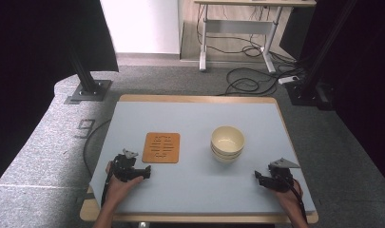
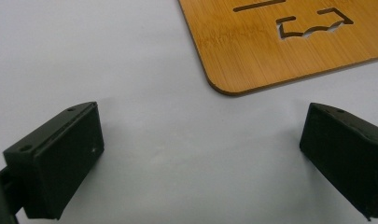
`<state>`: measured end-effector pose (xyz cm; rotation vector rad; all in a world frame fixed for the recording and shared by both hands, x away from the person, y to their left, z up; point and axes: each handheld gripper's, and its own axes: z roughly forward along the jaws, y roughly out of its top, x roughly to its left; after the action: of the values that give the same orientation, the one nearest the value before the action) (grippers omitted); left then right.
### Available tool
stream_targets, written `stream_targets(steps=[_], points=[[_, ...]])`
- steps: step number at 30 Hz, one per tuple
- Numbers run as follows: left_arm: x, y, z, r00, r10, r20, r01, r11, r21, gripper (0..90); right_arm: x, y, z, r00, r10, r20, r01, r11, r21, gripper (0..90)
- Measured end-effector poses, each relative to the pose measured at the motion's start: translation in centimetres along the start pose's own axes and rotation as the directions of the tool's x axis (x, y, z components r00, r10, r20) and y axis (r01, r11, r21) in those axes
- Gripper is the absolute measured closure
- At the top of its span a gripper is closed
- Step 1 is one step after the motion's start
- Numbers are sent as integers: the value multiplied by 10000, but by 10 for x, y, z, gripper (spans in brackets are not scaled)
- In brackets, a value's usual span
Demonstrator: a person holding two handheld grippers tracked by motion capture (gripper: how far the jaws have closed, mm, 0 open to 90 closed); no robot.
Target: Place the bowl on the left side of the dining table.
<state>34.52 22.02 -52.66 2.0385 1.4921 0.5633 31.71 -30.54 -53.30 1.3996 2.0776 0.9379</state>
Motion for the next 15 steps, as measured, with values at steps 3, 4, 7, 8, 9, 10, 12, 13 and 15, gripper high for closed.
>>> stream_targets(steps=[3, 4, 7, 8, 9, 10, 12, 13, 15], points=[[0, 0, 0, 10000, 2, 3, -2, 10000, 12, 0, 0, 0, 0, 10000, 1, 4, -1, 10000, -4, 322], [0, 0, 0, 10000, 2, 4, -2, 10000, 12, 0, 0, 0, 0, 10000, 0, 3, 0, 10000, -5, 322], [0, 0, 0, 10000, 10, -1, -10, 10000, 7, 0, 0, 0, 0, 10000, 29, -6, -29, 10000, -4, 321], [0, 0, 0, 10000, 14, -4, -14, 10000, 7, 0, 0, 0, 0, 10000, 27, -12, -27, 10000, -6, 321], [0, 0, 0, 10000, 14, -4, -14, 10000, 7, 0, 0, 0, 0, 10000, 32, -11, -32, 10000, -6, 321], [0, 0, 0, 10000, 13, -3, -13, 10000, 8, 0, 0, 0, 0, 10000, 27, -9, -27, 10000, -9, 321], [0, 0, 0, 10000, 13, -2, -13, 10000, 11, 0, 0, 0, 0, 10000, 21, -3, -21, 10000, -9, 321], [0, 0, 0, 10000, 10, -1, -10, 10000, 11, 0, 0, 0, 0, 10000, 19, -4, -19, 10000, -8, 321], [0, 0, 0, 10000, 10, -2, -10, 10000, 10, 0, 0, 0, 0, 10000, 17, -1, -17, 10000, -8, 321]])
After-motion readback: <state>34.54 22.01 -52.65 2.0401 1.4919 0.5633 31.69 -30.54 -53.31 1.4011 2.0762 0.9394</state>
